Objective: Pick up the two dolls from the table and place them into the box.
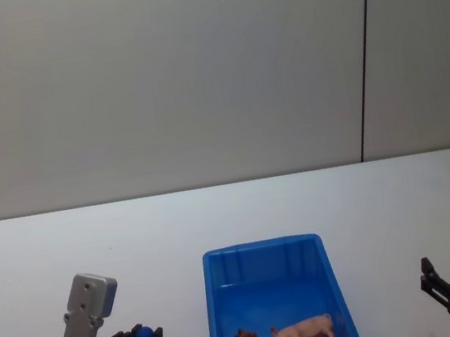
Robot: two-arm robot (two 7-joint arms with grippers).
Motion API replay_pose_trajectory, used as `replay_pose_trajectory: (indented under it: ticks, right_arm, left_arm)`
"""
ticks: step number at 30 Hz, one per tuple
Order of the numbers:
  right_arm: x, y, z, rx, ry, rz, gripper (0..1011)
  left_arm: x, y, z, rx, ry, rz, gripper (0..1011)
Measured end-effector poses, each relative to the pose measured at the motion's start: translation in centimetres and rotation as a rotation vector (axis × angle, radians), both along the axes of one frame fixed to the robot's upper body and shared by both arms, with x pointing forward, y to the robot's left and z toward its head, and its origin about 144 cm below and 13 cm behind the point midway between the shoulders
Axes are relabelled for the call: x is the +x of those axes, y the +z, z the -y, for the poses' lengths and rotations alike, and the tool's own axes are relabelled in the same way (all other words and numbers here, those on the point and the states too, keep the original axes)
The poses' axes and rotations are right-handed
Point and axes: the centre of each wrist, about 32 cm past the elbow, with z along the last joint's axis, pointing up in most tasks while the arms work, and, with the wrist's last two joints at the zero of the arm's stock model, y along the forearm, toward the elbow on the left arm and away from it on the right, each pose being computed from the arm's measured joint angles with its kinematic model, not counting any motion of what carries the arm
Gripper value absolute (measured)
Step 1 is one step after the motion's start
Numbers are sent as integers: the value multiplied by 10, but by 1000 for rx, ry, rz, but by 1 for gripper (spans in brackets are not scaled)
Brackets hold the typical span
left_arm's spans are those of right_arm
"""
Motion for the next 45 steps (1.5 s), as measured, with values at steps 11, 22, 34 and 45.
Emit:
replay_pose_trajectory:
  ticks: [11, 22, 34, 45]
  right_arm:
    - [0, 0, 0, 0, 0, 0, 1001]
    - [0, 0, 0, 0, 0, 0, 1001]
    - [0, 0, 0, 0, 0, 0, 1001]
    - [0, 0, 0, 0, 0, 0, 1001]
  left_arm:
    - [-4, 5, 1, -19, -13, 81, 249]
    - [-1, 26, 8, -35, -84, 208, 191]
    - [9, 47, 23, -91, -228, 300, 146]
    - [24, 53, 47, -165, -373, 321, 302]
